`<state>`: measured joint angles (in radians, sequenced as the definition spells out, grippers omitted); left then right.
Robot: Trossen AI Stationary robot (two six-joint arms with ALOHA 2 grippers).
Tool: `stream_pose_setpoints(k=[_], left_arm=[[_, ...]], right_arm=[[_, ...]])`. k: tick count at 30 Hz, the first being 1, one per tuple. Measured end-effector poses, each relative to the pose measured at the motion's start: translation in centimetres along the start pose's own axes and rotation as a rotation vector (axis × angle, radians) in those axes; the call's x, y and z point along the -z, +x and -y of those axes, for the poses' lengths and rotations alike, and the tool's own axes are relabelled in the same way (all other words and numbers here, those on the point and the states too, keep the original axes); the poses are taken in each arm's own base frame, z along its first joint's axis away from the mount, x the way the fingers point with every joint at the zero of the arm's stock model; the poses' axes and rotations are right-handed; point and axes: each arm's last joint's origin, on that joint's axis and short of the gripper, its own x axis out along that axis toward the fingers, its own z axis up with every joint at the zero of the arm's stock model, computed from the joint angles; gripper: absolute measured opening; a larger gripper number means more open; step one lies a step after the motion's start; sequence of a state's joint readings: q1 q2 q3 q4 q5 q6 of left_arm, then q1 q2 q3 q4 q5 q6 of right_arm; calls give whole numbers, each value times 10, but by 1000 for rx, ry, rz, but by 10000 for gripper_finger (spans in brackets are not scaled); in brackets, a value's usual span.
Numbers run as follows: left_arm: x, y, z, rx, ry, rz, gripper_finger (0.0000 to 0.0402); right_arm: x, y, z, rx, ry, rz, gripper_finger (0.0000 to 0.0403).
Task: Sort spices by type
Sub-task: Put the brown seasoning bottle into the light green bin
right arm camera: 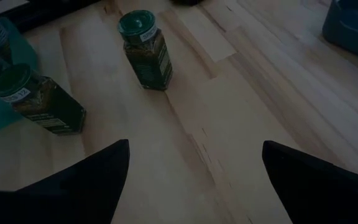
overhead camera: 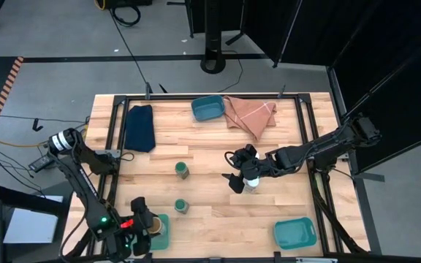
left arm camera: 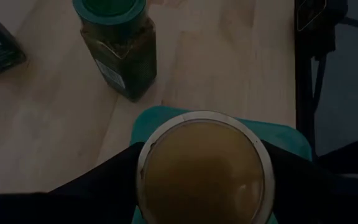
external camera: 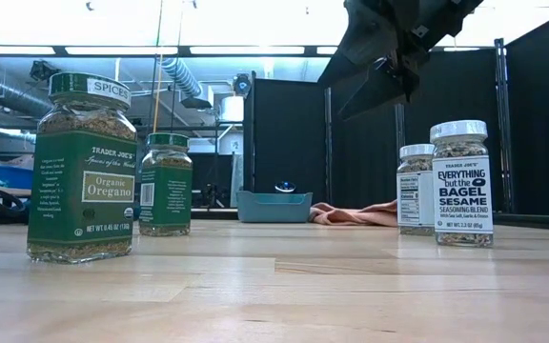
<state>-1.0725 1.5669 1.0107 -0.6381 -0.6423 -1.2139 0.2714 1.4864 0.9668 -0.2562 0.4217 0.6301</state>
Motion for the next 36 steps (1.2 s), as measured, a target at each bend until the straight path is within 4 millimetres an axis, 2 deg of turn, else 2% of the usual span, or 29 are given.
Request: stream_pose_setpoints(k=[10,21,31,36], left_arm=[[1,0,-3,-26,28,-7,293],[5,0,-9,-65,123,-64,313],[5,1,-7,-43,110,-78,316],[4,-1,-3,-9,95,-109,331]], right_arm=[[0,0,0,2,3,2,374],[0,0,0,6,24,5,374],[-1,0,1,9,28,6,374],[-1,0,1,9,28,6,374]])
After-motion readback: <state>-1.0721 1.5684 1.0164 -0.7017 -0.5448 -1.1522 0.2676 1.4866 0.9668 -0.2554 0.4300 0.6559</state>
